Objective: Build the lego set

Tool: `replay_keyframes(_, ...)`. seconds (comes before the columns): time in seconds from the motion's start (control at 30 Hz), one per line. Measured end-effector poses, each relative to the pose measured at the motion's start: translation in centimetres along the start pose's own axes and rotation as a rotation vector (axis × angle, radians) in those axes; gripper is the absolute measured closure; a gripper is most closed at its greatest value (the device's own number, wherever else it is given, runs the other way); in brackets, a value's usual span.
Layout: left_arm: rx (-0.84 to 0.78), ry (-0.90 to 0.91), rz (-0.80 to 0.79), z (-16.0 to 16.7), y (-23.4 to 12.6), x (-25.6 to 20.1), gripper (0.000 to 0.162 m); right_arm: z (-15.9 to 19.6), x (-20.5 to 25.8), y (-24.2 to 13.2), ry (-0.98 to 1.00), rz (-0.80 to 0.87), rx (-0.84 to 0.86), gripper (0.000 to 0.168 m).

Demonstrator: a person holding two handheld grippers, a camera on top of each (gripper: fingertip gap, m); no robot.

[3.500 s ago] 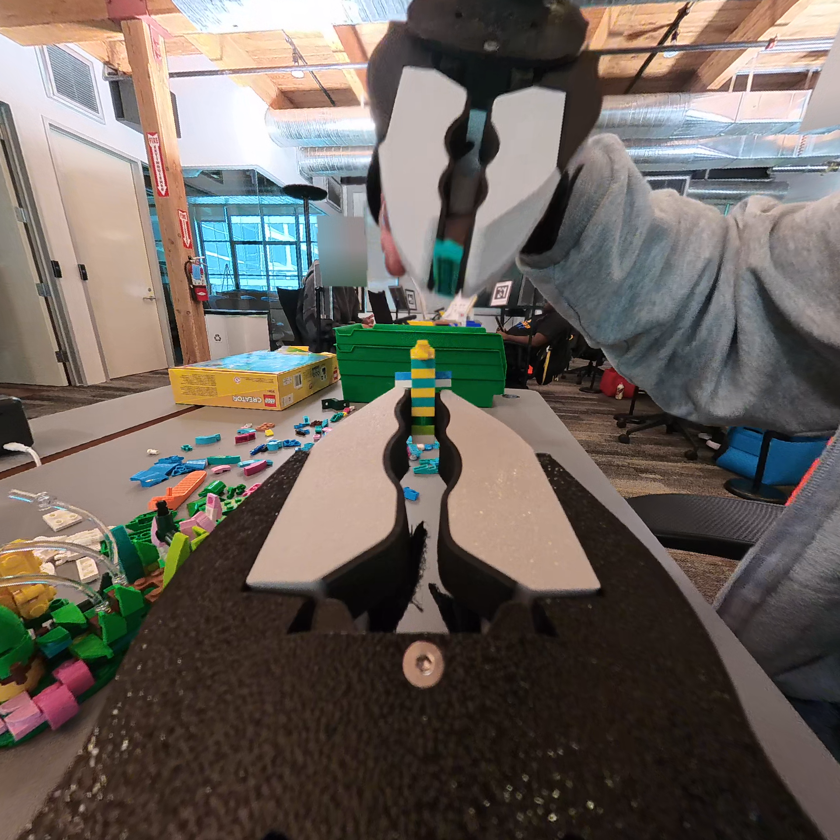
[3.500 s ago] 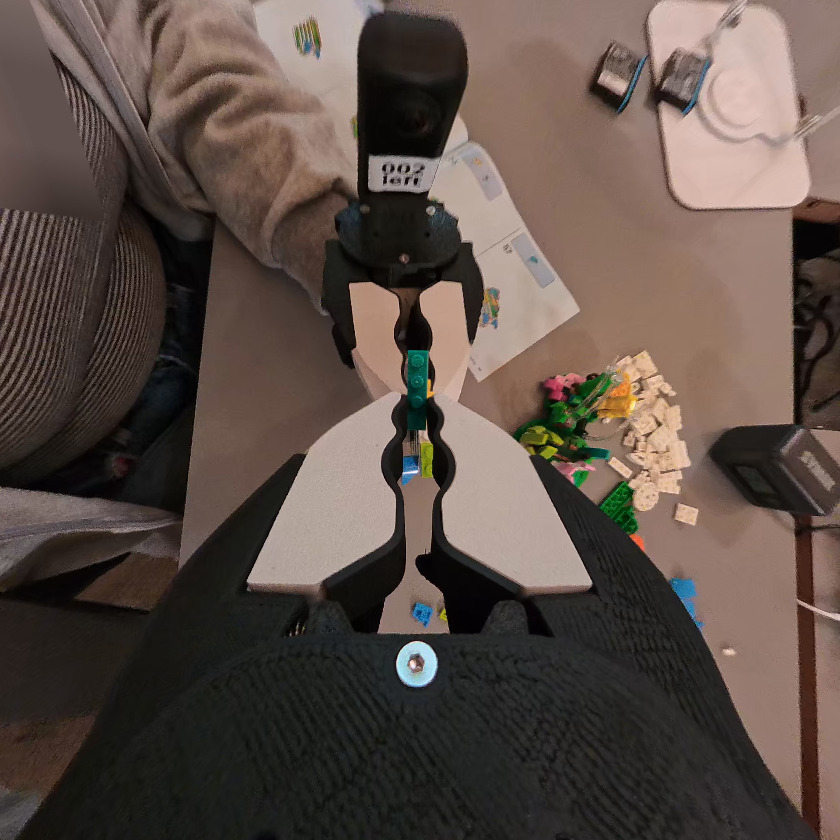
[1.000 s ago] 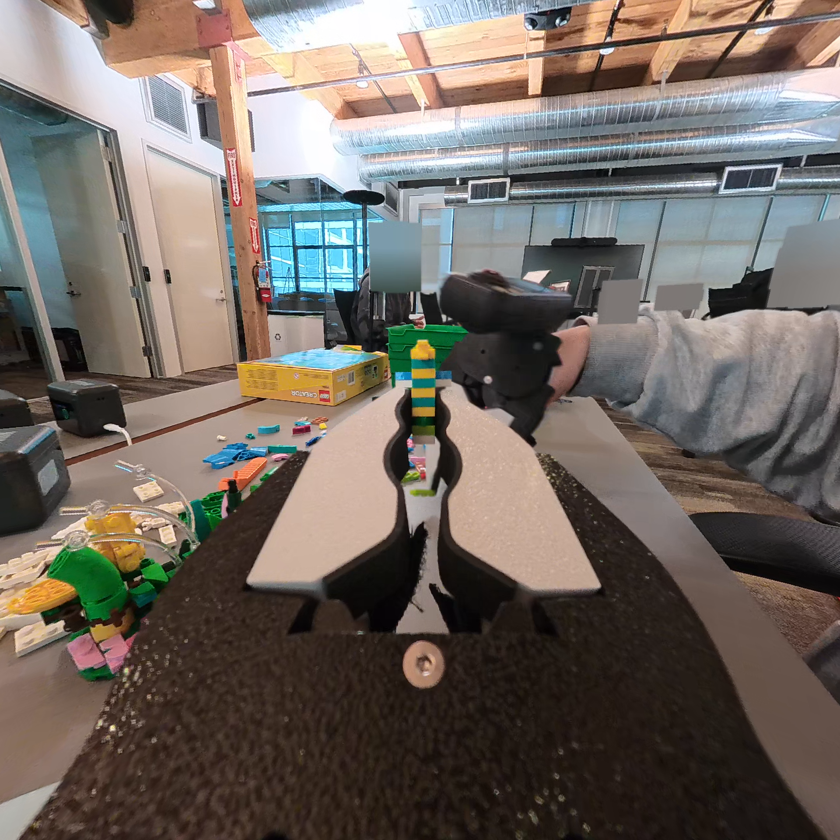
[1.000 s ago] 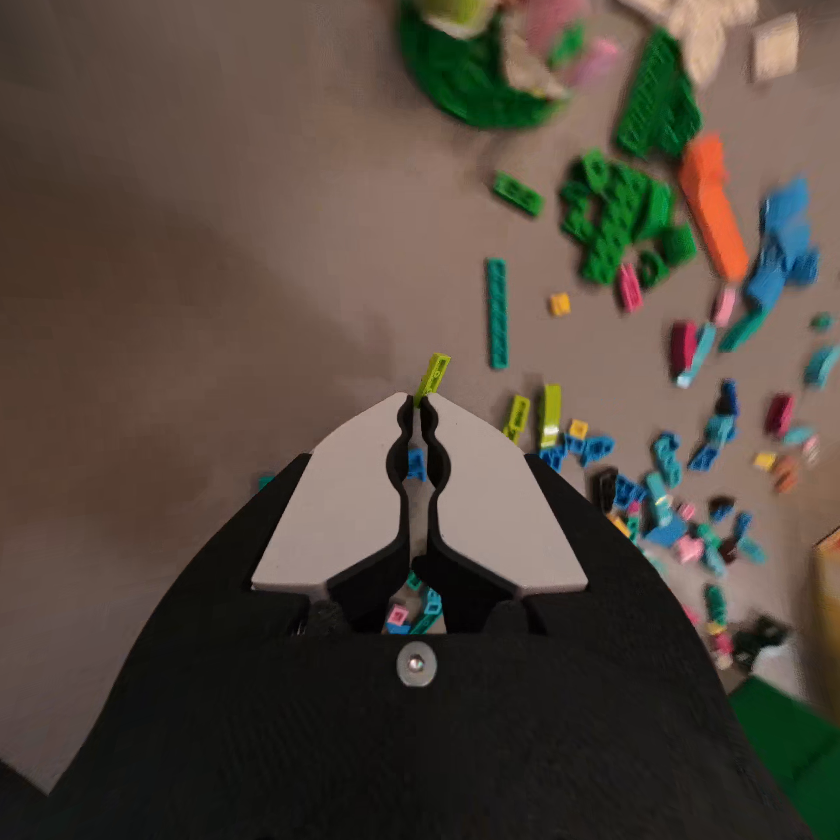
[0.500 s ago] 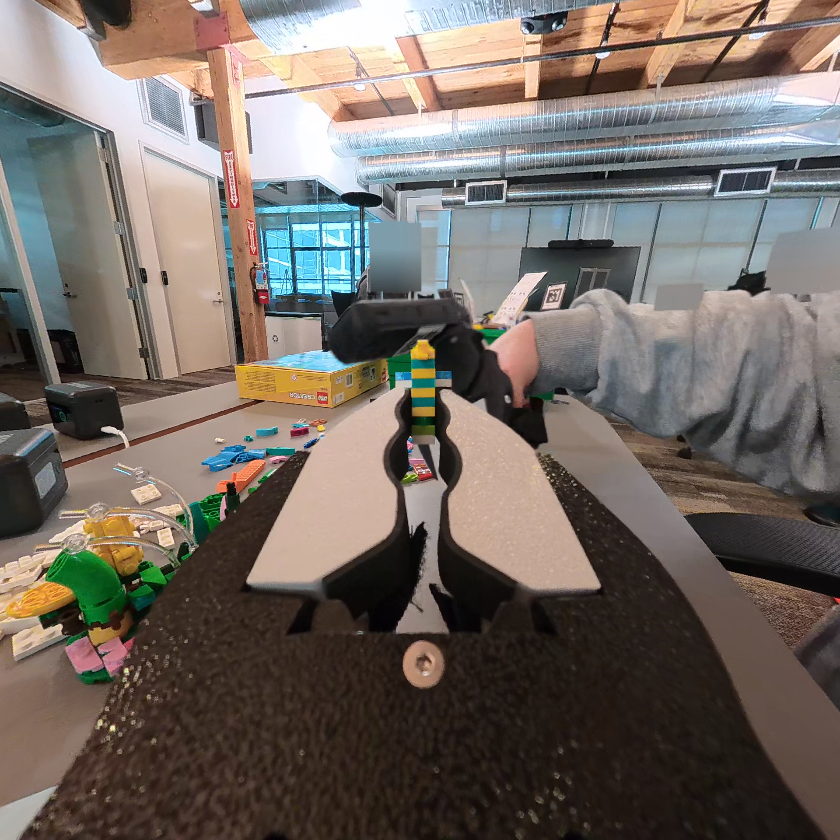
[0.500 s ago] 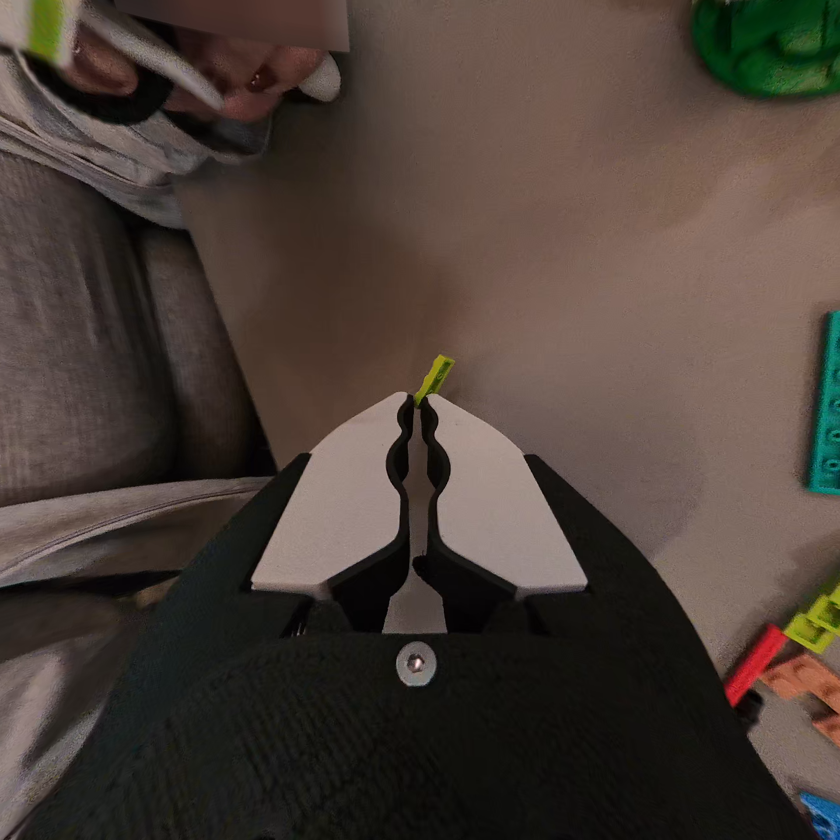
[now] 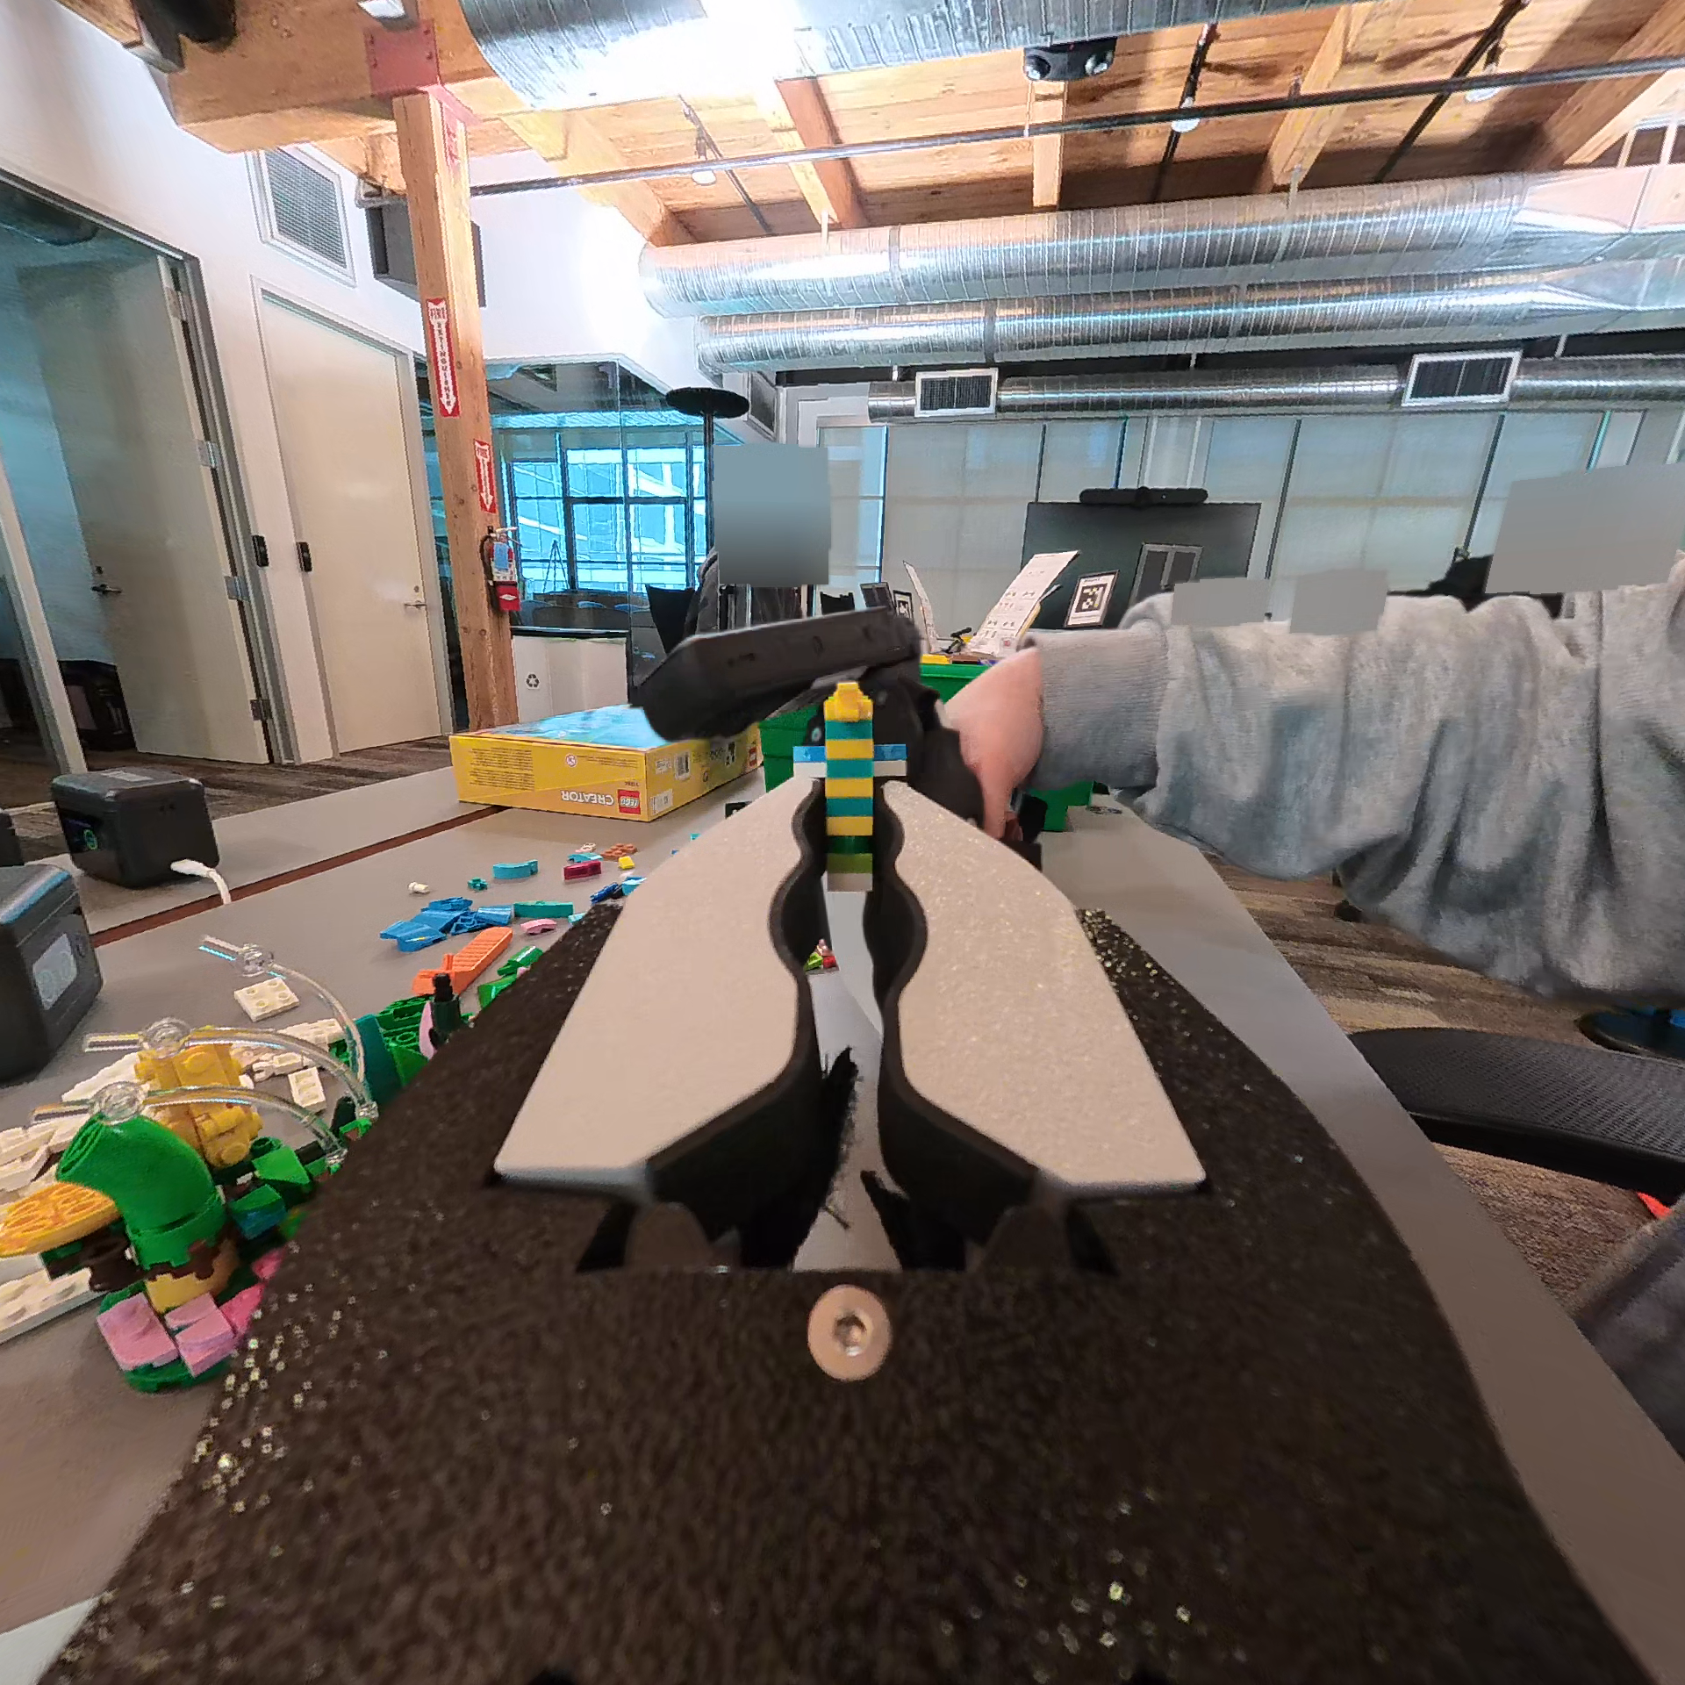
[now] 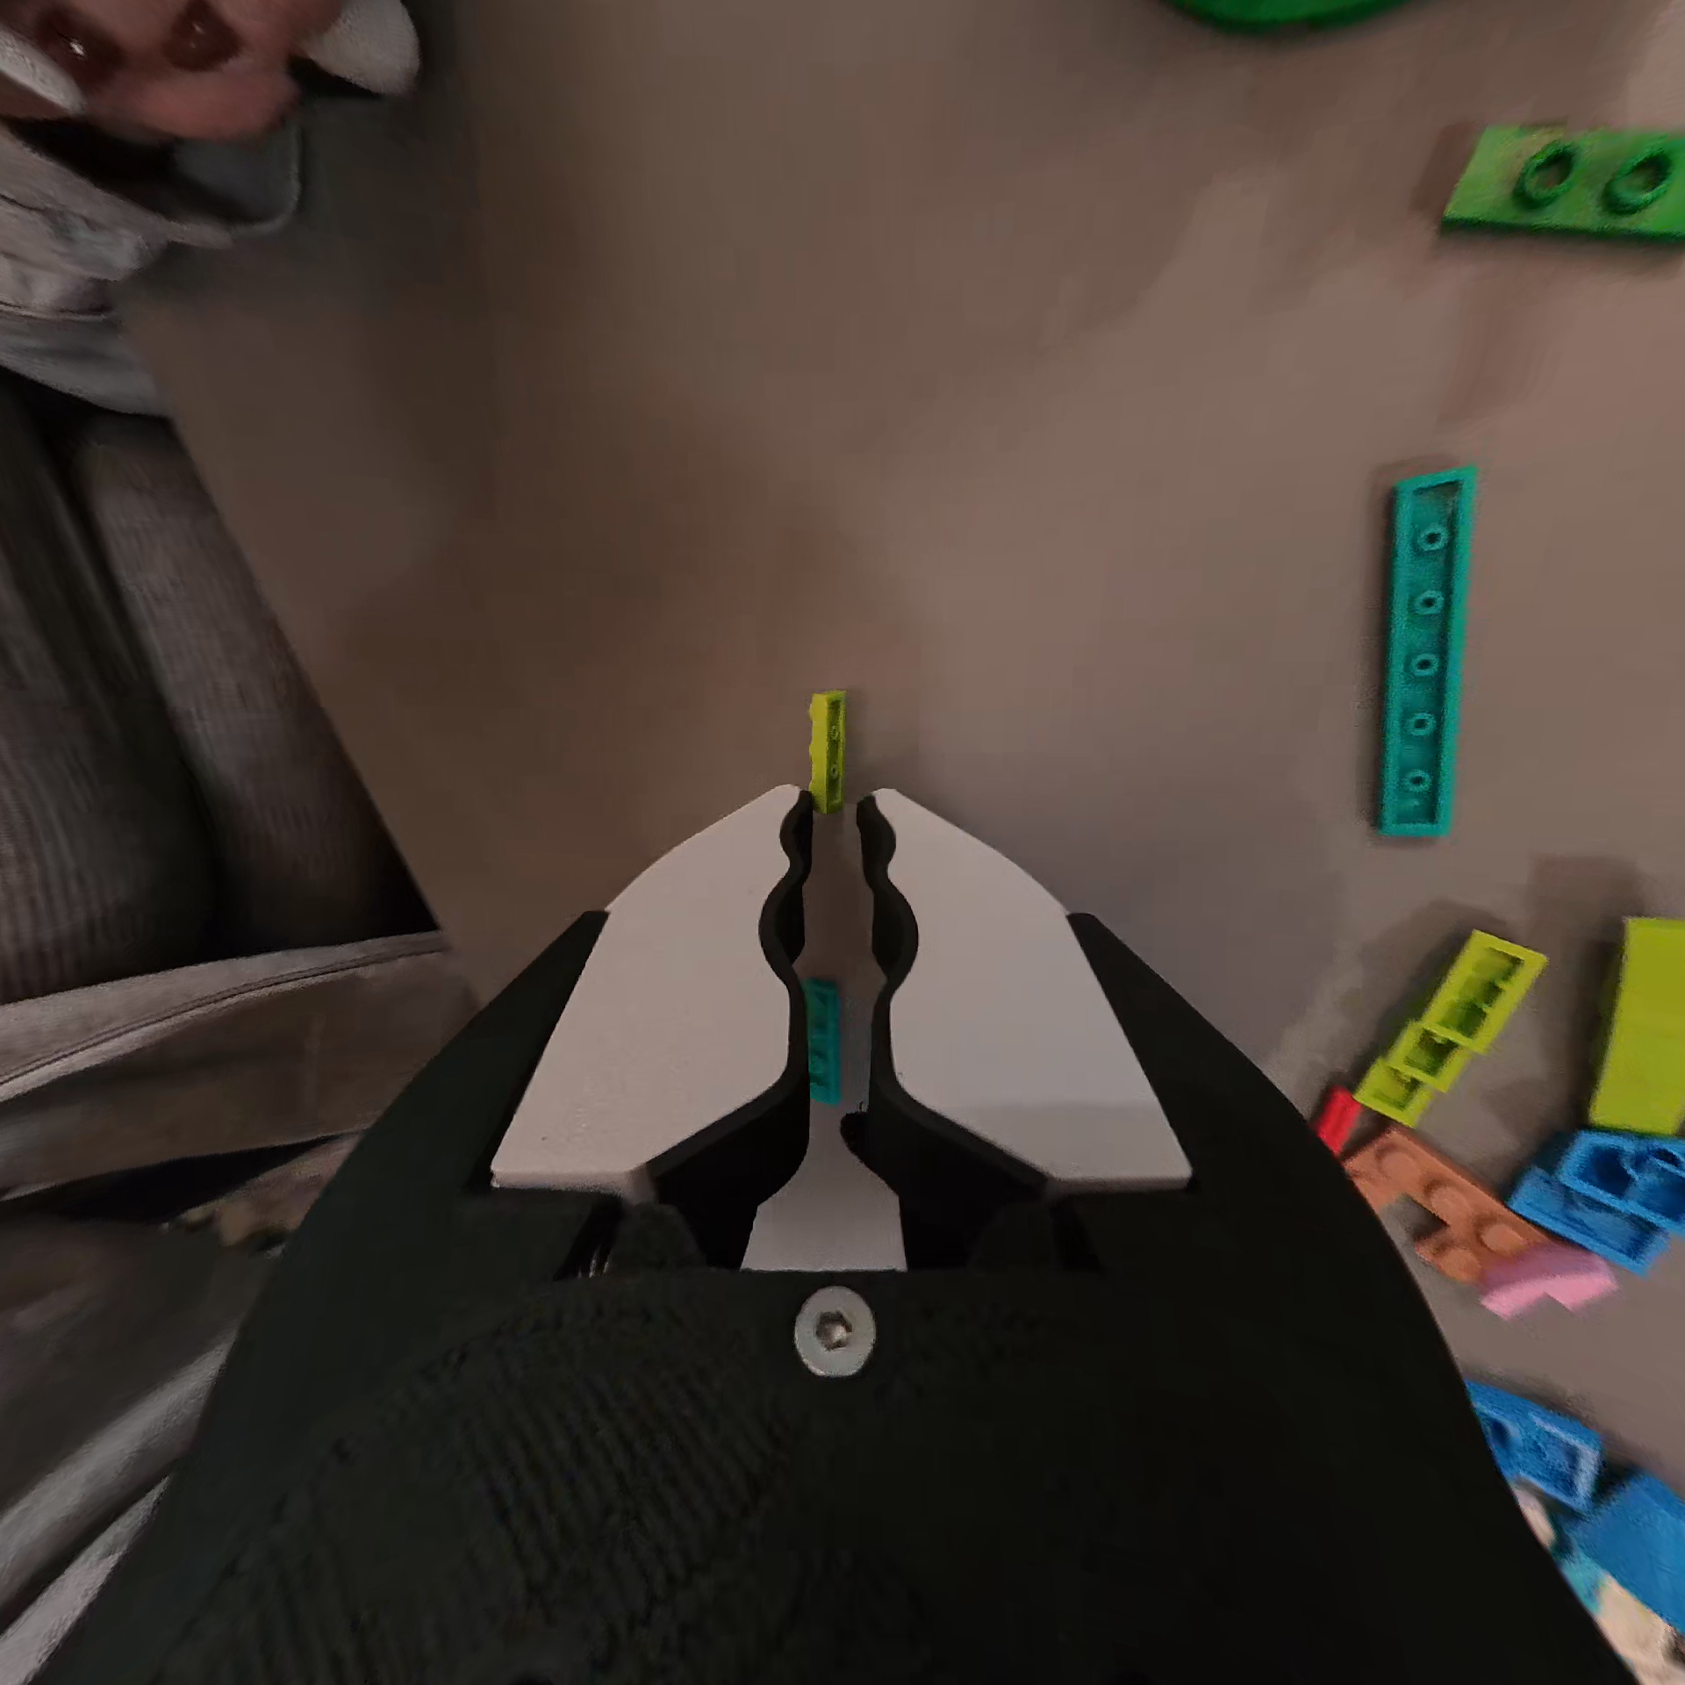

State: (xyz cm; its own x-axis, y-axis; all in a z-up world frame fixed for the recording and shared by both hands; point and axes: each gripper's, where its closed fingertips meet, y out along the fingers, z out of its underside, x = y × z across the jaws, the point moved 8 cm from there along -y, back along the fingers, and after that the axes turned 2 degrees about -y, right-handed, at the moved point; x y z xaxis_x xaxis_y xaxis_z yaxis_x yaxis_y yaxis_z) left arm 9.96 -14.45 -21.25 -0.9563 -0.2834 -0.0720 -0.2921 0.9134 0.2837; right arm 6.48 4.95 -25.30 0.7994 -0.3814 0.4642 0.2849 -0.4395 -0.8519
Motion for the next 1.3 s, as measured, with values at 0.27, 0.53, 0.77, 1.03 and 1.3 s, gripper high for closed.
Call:
replay_keyframes(0.27, -0.001, -0.004, 0.007, 0.0, 0.0, 0.0, 0.154, 0.0, 2.1, -0.3, -0.225, 0.247, -0.128, 0.155)
replay_keyframes(0.53, 0.001, -0.001, 0.01, 0.0, 0.0, 0.0, 0.154, -0.2, 2.8, 0.3, -0.304, 0.263, -0.082, 0.151)
replay_keyframes(0.77, 0.003, -0.006, 0.018, 0.0, 0.0, -0.1, 0.154, -0.2, 2.8, 0.9, -0.307, 0.321, -0.006, 0.156)
replay_keyframes(1.03, 0.006, -0.013, 0.005, 0.0, 0.0, 0.0, 0.154, -1.1, 3.8, 0.0, -0.491, 0.547, -0.109, 0.162)
replay_keyframes(1.3, 0.016, -0.023, -0.058, -0.1, -0.3, 0.7, 0.154, -0.9, 5.1, 1.7, -1.273, 1.297, 0.281, 0.162)
